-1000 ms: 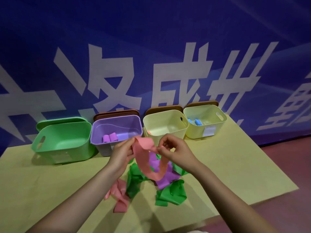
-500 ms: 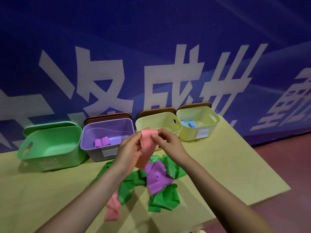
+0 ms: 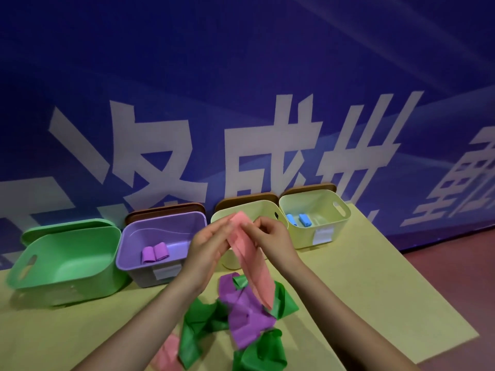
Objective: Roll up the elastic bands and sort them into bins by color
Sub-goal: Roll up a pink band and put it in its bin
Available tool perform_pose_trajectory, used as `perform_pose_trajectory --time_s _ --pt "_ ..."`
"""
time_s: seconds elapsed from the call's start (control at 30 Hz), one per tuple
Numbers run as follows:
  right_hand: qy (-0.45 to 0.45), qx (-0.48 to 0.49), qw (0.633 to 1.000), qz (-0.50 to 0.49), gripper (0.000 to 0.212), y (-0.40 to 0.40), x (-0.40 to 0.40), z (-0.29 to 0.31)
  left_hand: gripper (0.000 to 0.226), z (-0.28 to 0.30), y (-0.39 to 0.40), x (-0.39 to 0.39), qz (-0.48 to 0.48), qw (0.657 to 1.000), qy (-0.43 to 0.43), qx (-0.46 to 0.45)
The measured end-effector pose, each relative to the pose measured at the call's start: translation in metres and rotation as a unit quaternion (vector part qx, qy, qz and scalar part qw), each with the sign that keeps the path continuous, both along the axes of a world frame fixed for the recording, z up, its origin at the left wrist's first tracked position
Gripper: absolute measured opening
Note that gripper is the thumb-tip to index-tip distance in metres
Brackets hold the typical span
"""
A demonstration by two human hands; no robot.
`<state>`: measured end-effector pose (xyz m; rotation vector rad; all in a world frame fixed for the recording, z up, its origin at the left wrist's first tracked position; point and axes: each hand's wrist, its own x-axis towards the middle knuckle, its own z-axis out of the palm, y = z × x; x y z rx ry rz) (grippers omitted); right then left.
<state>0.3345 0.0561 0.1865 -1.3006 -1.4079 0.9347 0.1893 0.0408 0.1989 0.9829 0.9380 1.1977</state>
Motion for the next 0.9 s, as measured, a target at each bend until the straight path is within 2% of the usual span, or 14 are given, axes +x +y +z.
perform_pose_trajectory --time_s 0.2,0.37,0.53,0.6,0.7,0.8,0.9 --pt "0.025 0.0 1.0 0.002 0.03 0.003 -0.005 -0.006 0.019 -0.009 0.005 -0.004 0.024 0.998 -0.033 -0.051" --pt "0.024 0.003 0.999 0.02 0.028 -0.004 -0.014 -0.014 0.023 -0.015 0.006 -0.004 0.029 0.995 0.001 -0.092" --pt "0.028 0.006 0.998 0.055 0.028 0.001 -0.006 -0.009 0.024 -0.004 0.015 -0.007 0.047 0.995 0.001 -0.086" --pt "0.011 -0.016 0.996 0.087 0.026 0.003 -0.003 -0.012 0.025 0.003 0.021 -0.008 0.043 0.996 -0.019 -0.076" --pt "-0.042 -0.099 0.983 0.146 0.025 0.006 -0.001 -0.023 0.03 0.017 0.027 -0.008 0.029 0.995 -0.076 -0.06" --pt "-0.082 -0.169 0.97 0.154 0.02 0.009 -0.002 -0.041 0.032 0.028 0.035 -0.013 0.03 0.991 -0.121 -0.047" --pt "-0.062 -0.2 0.965 0.156 0.022 0.009 -0.003 -0.056 0.034 0.032 0.045 -0.029 0.059 0.989 -0.13 -0.03"
